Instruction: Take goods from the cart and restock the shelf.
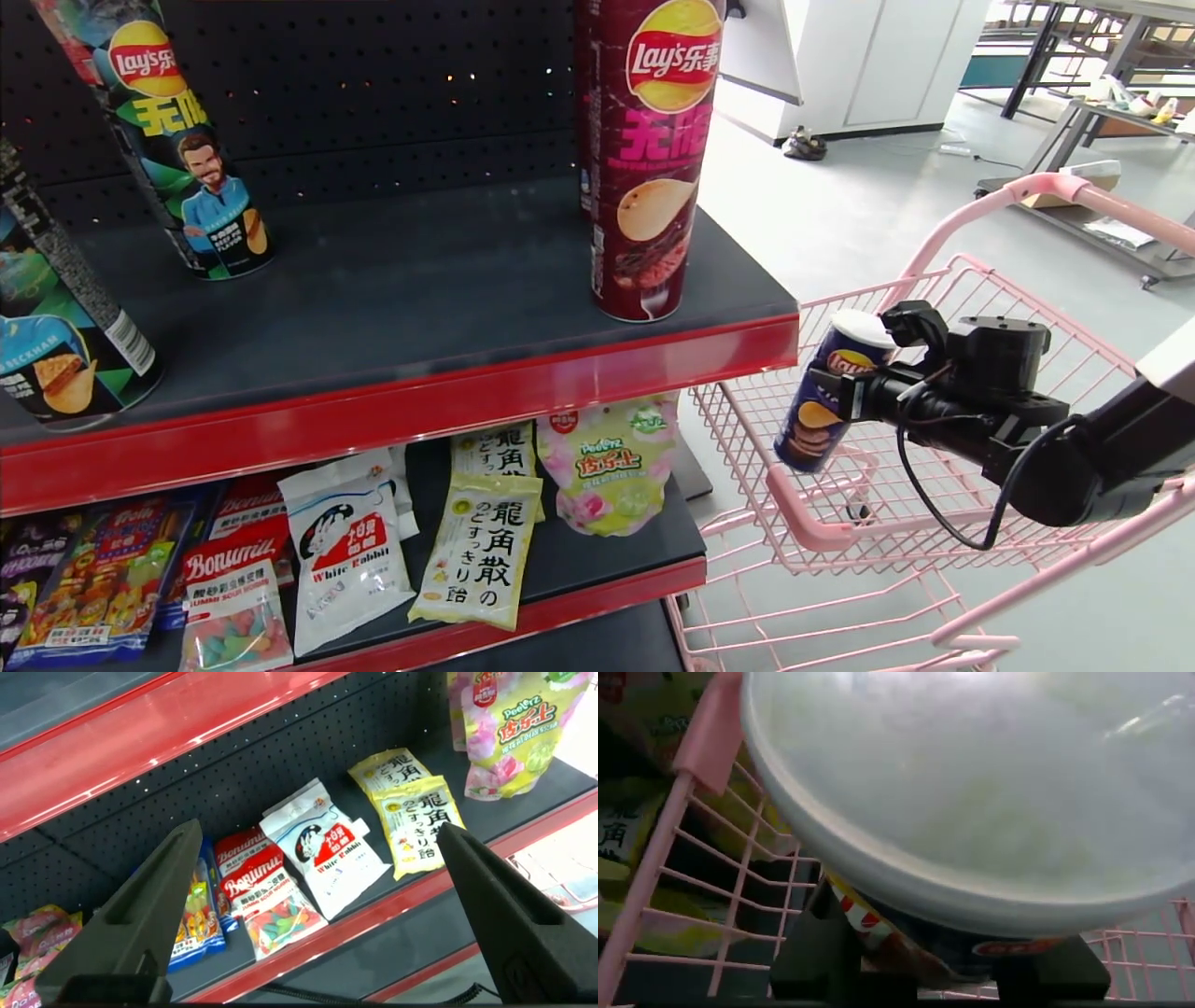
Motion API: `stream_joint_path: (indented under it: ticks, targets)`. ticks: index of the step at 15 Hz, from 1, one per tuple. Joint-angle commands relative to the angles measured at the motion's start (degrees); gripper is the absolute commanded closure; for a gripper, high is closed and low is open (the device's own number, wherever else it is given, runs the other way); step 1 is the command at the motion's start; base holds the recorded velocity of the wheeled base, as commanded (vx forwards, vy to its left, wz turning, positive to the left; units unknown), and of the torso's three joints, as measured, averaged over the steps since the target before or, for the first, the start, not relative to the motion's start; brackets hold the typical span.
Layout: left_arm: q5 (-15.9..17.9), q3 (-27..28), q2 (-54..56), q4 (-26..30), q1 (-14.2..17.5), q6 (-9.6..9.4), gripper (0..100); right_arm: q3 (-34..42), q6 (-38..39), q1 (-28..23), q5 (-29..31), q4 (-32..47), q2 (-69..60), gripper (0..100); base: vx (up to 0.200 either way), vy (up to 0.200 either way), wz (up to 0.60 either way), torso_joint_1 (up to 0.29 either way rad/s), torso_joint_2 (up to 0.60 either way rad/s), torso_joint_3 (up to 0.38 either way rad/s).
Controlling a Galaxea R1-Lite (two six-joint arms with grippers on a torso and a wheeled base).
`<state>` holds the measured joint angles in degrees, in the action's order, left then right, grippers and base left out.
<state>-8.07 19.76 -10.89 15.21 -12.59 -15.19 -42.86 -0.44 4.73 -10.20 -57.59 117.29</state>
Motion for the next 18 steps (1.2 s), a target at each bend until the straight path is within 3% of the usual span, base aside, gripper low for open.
stream_joint_path:
  ticks: [1, 4, 8, 9, 10, 11, 16, 18]
  targets:
    - [-0.02, -0.07, 0.08, -0.01, 0.02, -0.02, 0, 0.50, -0.35, 1.86, 0.89, 4.41, -10.67, 100, 0.000, 0.000, 0.00, 0.000, 0.00, 0.000]
    - [0.16, -0.07, 0.34, -0.10, 0.02, -0.02, 0, -5.74, -3.08, 1.42, 1.33, 22.17, -27.81, 100, 0.000, 0.000, 0.00, 0.000, 0.00, 0.000]
    - [0.78, 0.45, -0.36, -0.10, 0.02, 0.07, 0, -4.34, -3.34, 1.33, 6.60, 33.59, -43.19, 100, 0.000, 0.000, 0.00, 0.000, 0.00, 0.000]
    - [0.86, 0.81, -1.24, -0.10, 0.02, 0.34, 0, -4.34, -3.78, 1.33, 7.04, 43.26, -49.87, 100, 0.000, 0.000, 0.00, 0.000, 0.00, 0.000]
    - [0.86, 0.89, -1.59, -0.10, 0.02, 0.51, 0, -5.74, -5.01, 1.51, 7.13, 58.12, -58.49, 100, 0.000, 0.000, 0.00, 0.000, 0.00, 0.000]
    - [0.34, 1.42, -1.77, -0.01, 0.02, 0.42, 0, -6.09, -6.50, 1.69, 7.22, 65.94, -63.76, 100, 0.000, 0.000, 0.00, 0.000, 0.00, 0.000]
    - [3.32, 1.33, -3.70, -0.10, -0.06, 0.51, 0, -1.61, -9.93, 0.10, 8.89, 79.91, -80.37, 100, 0.000, 0.000, 0.00, 0.000, 0.00, 0.000]
    - [4.12, 1.33, -3.35, -0.10, -0.06, 0.51, 0, 0.76, -10.90, 0.02, 10.47, 80.70, -83.45, 100, 0.000, 0.000, 0.00, 0.000, 0.00, 0.000]
